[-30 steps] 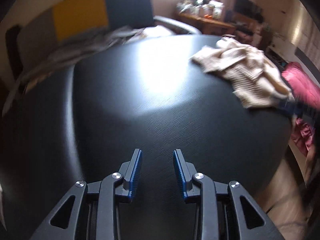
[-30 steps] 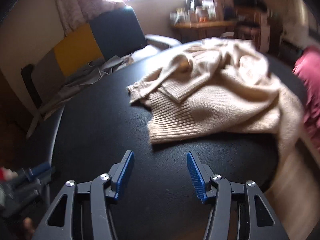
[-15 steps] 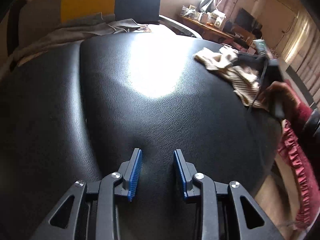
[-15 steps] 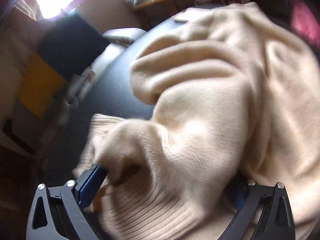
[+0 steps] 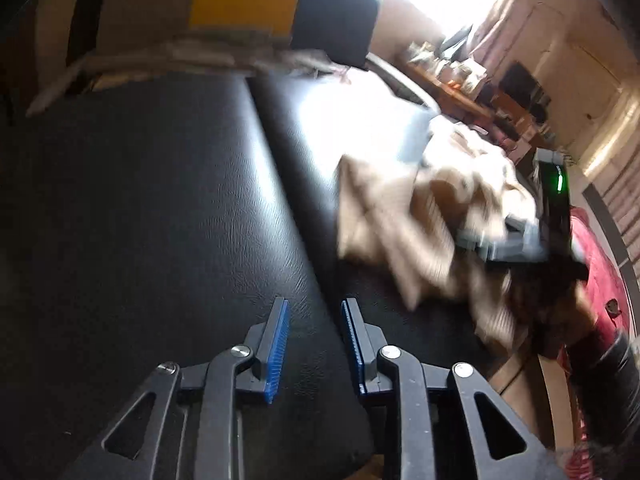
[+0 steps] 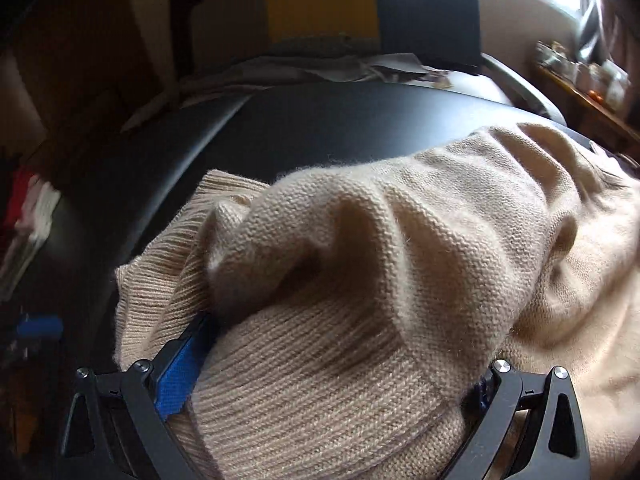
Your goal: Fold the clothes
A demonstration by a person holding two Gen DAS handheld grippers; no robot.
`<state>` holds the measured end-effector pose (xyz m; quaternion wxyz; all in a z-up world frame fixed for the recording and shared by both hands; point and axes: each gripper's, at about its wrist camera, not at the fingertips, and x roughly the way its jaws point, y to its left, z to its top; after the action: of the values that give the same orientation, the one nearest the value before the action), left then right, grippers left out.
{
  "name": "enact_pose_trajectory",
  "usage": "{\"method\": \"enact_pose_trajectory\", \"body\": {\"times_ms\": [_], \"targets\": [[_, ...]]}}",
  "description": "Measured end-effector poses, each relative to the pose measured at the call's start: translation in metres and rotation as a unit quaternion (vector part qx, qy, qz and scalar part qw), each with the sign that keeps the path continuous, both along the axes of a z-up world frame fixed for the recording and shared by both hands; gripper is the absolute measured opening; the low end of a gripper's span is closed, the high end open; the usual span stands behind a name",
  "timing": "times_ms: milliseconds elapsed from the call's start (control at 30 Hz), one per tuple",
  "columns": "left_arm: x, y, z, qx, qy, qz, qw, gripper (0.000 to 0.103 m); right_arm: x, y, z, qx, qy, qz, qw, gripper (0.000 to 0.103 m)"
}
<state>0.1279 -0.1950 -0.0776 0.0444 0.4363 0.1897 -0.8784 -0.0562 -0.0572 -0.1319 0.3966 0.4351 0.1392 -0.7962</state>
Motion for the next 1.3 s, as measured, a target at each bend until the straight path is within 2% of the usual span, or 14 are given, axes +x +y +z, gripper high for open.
{"method": "enact_pose_trajectory", "body": {"times_ms": [100, 200, 300, 433, 533, 633, 767, 867, 967, 1100, 1167, 1300], "targets": [[-0.017, 0.005, 0.023, -0.008, 0.021, -0.017, 0.9996, 0.03, 0.026, 0.023, -0.004, -0.003, 0.004, 0.038, 0.999, 0.103], [-0.055, 0.012, 0.044, -0.013, 0.032, -0.043, 0.9984, 0.03, 0.041, 0.046, 0.004, -0.007, -0.006, 0.033, 0.999, 0.103], [-0.097, 0.026, 0.064, -0.035, 0.042, -0.081, 0.9952, 0.03, 0.045, 0.089, 0.029, -0.041, -0.008, 0.003, 0.999, 0.103], [-0.172, 0.055, 0.085, -0.065, 0.056, -0.161, 0.9831, 0.03, 0.016, 0.149, 0.05, -0.085, 0.018, -0.086, 0.993, 0.103], [-0.223, 0.064, 0.078, -0.054, 0.031, -0.191, 0.9797, 0.03, -0.011, 0.194, 0.045, -0.069, 0.035, -0.176, 0.981, 0.103], [-0.269, 0.071, 0.061, -0.061, 0.002, -0.199, 0.9781, 0.03, -0.025, 0.222, 0.025, -0.049, 0.028, -0.224, 0.973, 0.103], [-0.338, 0.083, 0.028, -0.073, -0.034, -0.208, 0.9748, 0.03, -0.048, 0.228, -0.011, -0.031, 0.012, -0.233, 0.972, 0.103], [-0.385, 0.096, 0.004, -0.065, -0.046, -0.215, 0.9734, 0.03, -0.045, 0.222, -0.02, -0.011, 0.072, -0.212, 0.974, 0.103], [-0.42, 0.11, -0.01, -0.054, -0.048, -0.229, 0.9708, 0.03, -0.057, 0.223, -0.026, -0.028, 0.063, -0.212, 0.975, 0.103], [-0.451, 0.124, -0.024, -0.082, -0.055, -0.232, 0.9676, 0.03, -0.062, 0.228, -0.025, -0.036, 0.063, -0.213, 0.974, 0.103], [-0.463, 0.127, -0.031, -0.094, -0.059, -0.231, 0.9667, 0.03, -0.067, 0.213, -0.024, -0.03, 0.064, -0.21, 0.975, 0.103], [-0.475, 0.128, -0.045, -0.071, -0.079, -0.231, 0.9671, 0.036, -0.055, 0.209, -0.022, -0.026, 0.066, -0.203, 0.977, 0.103]]}}
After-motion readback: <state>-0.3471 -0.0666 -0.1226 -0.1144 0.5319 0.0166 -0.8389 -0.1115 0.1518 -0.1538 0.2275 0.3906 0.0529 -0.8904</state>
